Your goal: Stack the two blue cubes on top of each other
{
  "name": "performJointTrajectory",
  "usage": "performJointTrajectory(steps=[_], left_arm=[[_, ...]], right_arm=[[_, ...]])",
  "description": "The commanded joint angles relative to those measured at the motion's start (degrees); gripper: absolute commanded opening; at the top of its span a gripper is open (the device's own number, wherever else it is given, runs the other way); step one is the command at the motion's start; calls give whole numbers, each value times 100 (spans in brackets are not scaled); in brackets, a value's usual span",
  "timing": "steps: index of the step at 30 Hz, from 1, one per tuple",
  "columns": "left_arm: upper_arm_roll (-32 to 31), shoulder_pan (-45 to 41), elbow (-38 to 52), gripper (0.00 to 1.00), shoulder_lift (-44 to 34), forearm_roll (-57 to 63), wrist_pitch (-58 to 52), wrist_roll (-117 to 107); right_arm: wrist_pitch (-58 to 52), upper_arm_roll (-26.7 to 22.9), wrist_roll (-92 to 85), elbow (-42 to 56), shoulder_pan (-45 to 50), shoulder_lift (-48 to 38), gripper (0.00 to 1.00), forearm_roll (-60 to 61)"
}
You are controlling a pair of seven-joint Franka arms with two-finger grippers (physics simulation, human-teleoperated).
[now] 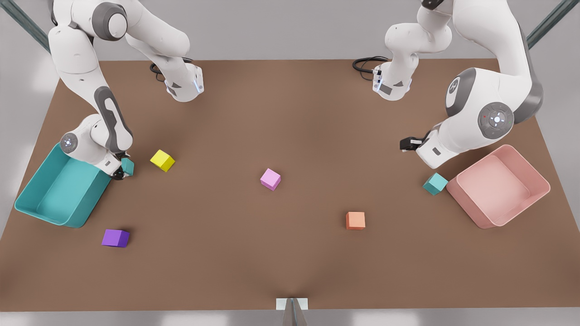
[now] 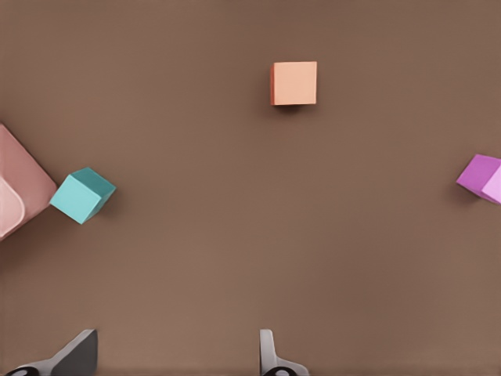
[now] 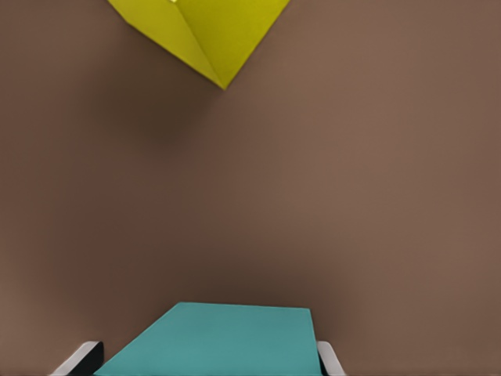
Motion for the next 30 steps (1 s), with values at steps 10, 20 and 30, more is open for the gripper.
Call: performJointTrajectory(steps=[10, 20, 30], left_arm=[[-3, 7, 74, 100, -8, 24, -20, -44], [-3, -10, 74, 100, -8, 24, -20, -79], [5, 7, 22, 100, 221, 6, -126, -106]], right_arm=[[7, 61, 70, 11, 17, -105, 49, 0], [-854, 377, 2443, 687, 1774, -448, 50, 439], [-3069, 395, 6696, 5283, 4121, 1529, 51, 439]])
